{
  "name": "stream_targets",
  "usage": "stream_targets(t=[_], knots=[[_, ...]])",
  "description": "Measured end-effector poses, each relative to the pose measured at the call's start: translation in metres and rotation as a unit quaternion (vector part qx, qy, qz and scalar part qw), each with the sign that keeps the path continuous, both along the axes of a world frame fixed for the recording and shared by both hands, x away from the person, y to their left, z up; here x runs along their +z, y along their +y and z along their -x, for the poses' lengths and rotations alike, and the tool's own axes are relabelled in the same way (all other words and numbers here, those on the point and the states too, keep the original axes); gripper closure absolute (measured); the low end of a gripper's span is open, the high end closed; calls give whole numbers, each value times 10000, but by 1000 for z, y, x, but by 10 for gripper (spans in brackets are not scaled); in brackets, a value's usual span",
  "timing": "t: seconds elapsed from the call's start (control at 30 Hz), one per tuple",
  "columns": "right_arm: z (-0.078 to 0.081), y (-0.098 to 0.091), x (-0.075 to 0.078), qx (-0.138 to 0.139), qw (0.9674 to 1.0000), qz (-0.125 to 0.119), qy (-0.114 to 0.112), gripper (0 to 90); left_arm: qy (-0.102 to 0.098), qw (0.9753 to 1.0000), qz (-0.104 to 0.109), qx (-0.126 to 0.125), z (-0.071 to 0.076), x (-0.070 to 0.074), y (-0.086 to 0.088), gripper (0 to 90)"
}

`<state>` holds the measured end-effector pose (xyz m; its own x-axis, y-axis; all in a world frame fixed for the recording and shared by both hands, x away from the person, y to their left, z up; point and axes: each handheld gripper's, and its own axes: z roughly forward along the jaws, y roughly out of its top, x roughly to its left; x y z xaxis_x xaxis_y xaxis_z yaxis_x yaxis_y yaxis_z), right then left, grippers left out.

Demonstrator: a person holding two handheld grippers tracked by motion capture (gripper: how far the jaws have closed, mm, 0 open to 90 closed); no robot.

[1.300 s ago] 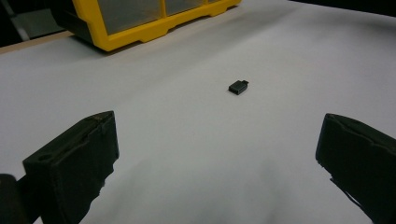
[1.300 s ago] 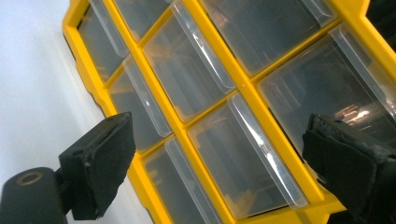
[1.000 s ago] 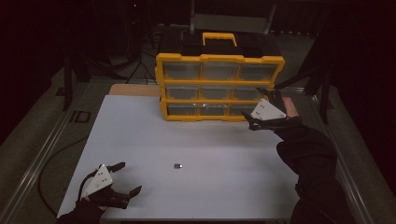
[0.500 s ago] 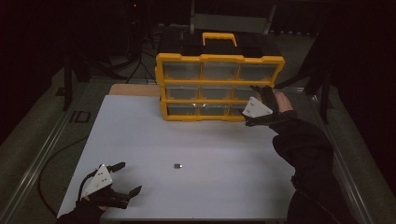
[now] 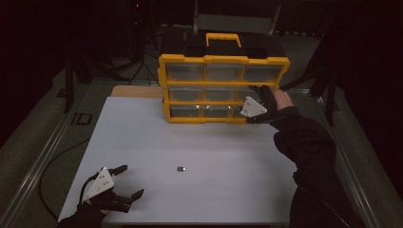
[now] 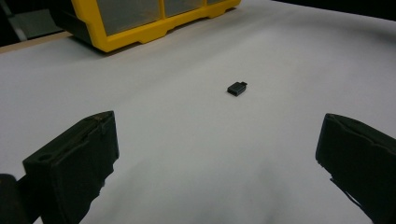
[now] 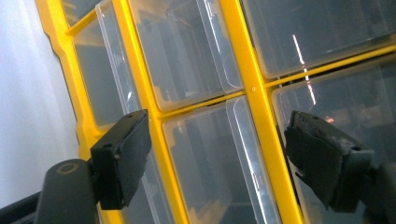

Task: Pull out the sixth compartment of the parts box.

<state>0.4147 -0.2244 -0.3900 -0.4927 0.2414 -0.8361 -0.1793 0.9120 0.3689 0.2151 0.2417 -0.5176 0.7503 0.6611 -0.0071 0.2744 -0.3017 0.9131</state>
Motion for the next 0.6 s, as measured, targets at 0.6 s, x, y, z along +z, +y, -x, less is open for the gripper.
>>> stream_targets(t=[0.6], knots=[[-10,11,-14,-11,9926,1025,-655,365,-11,10000,29,-9,0,0,0,0]])
